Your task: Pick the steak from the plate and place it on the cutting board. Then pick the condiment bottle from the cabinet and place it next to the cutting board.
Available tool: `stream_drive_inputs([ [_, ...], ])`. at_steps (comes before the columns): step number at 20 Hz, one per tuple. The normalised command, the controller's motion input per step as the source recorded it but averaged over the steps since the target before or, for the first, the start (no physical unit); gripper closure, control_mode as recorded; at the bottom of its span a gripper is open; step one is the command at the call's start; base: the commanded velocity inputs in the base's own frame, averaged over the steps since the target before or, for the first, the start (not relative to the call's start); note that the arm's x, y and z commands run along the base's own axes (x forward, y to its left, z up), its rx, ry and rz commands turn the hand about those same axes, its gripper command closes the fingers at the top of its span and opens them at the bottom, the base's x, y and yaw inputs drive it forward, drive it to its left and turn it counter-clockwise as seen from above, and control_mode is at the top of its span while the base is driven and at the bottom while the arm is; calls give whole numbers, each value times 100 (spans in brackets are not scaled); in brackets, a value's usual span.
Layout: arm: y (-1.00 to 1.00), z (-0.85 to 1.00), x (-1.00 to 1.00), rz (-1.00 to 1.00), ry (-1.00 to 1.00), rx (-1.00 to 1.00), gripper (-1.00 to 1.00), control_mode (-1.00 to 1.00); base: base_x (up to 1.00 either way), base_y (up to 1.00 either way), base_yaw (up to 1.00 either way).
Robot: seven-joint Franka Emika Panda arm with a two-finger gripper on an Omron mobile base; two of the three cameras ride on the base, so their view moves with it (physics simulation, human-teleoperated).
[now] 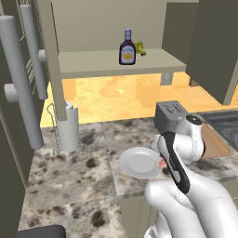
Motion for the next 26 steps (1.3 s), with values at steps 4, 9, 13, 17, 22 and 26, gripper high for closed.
stream_drive_inputs([
  [4,-31,0,0,-3,0,0,100,-100,0,0,0],
  [9,-30,0,0,-3,0,0,100,-100,0,0,0],
  [13,-31,0,0,-3,0,0,100,-100,0,0,0],
  [17,-29,0,0,-3,0,0,100,-100,0,0,0],
  [22,-27,0,0,-3,1,0,100,-100,0,0,0],
  [26,-26,0,0,-2,1,0,100,-100,0,0,0],
])
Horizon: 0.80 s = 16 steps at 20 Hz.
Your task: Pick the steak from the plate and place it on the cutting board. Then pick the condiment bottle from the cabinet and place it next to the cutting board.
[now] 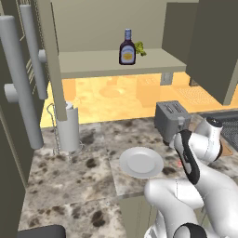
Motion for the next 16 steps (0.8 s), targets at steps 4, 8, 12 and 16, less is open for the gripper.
stream_drive_inputs([
  [4,-24,0,0,0,1,0,100,-100,0,0,0],
  [8,-21,0,0,0,0,0,100,-100,0,0,0],
  [12,-14,2,-5,2,0,1,100,-100,0,0,0],
  [16,-14,3,-4,5,-1,1,100,-100,0,0,0],
])
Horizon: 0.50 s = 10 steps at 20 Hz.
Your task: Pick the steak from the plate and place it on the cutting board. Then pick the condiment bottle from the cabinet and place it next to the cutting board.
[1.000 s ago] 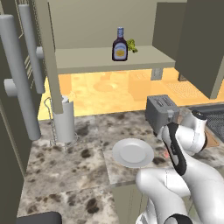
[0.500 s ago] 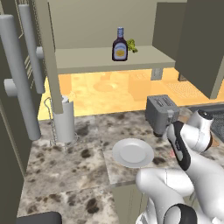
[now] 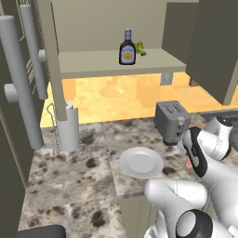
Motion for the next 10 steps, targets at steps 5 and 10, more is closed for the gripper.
stream_drive_inputs([
  [5,-9,8,-2,10,-8,2,100,-100,0,0,0],
  [10,-7,9,-8,14,-13,2,100,-100,0,0,0],
])
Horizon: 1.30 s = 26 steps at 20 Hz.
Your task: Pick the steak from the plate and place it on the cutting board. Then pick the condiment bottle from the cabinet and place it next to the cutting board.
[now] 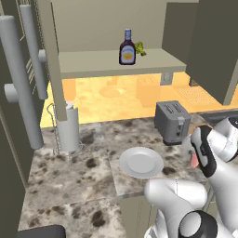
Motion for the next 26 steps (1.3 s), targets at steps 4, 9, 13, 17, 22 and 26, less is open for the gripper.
stream_drive_inputs([
  [4,-5,3,-5,16,-12,0,100,-100,0,0,0],
  [9,-1,0,-1,17,-7,0,100,-100,0,0,0],
  [13,-2,0,0,17,-1,0,100,-100,0,0,0],
  [17,-1,0,0,13,0,0,100,-100,0,0,0],
  [22,-5,0,1,15,-1,-3,100,-100,0,0,0],
  [26,-13,1,0,18,-10,-6,100,-100,0,0,0],
])
